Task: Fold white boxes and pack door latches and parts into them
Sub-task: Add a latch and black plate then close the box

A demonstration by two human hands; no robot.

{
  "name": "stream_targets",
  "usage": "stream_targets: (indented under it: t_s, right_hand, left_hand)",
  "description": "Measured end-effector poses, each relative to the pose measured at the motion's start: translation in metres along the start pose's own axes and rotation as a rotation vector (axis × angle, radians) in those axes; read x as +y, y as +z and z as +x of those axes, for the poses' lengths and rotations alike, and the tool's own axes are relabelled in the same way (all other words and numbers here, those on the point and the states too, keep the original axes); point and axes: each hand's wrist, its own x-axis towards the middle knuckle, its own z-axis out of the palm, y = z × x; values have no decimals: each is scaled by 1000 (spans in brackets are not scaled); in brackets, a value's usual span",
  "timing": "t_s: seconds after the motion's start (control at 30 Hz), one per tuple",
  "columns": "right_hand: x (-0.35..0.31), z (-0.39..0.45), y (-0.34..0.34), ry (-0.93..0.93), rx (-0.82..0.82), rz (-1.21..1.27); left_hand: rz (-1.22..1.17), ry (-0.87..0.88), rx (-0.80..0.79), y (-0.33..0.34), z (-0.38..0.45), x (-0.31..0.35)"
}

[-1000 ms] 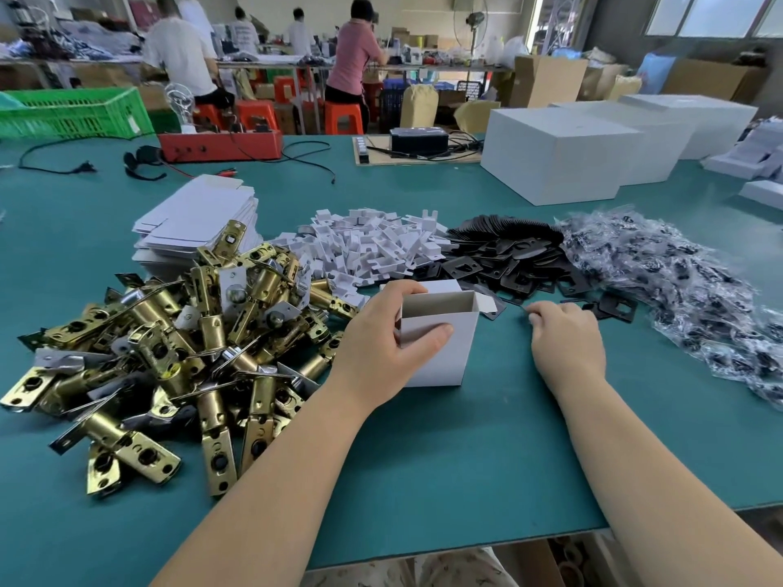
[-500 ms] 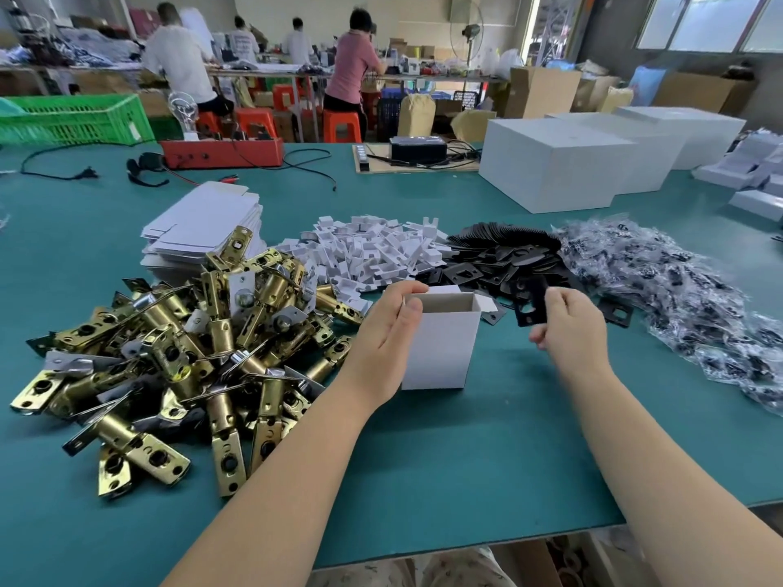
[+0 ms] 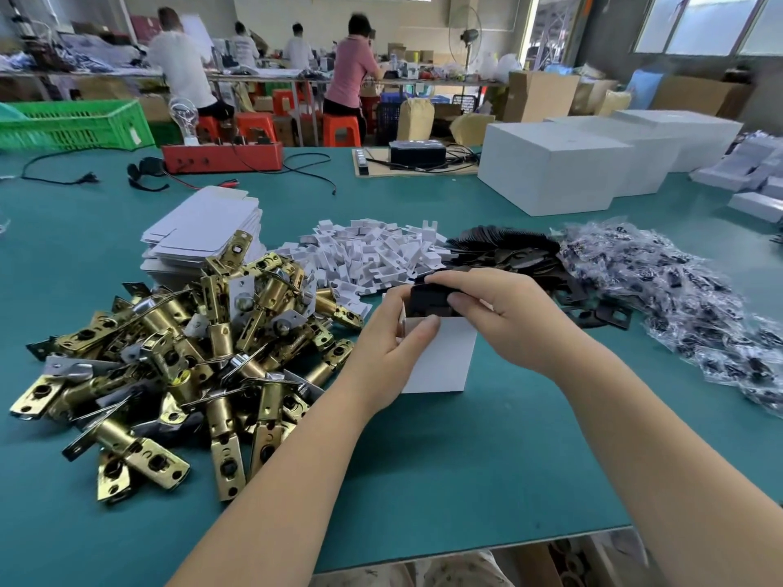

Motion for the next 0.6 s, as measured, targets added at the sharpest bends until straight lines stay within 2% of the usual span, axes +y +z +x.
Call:
stream_targets:
  t_s: [0.27,0.33,0.43,0.6]
  right_hand:
    - [-3,-3,10,30,159,-41]
    - [-2,-3,12,81,198,32]
    - [-3,-4,11,138,140,206]
    - [-2,1,7,0,5,-105]
  left_hand:
    - [-8,23,27,1,-2,0]
    - [3,28,34,1,-3,1]
    - [7,40,24,1,-5,1]
    - [46,50,58,2,-3,-1]
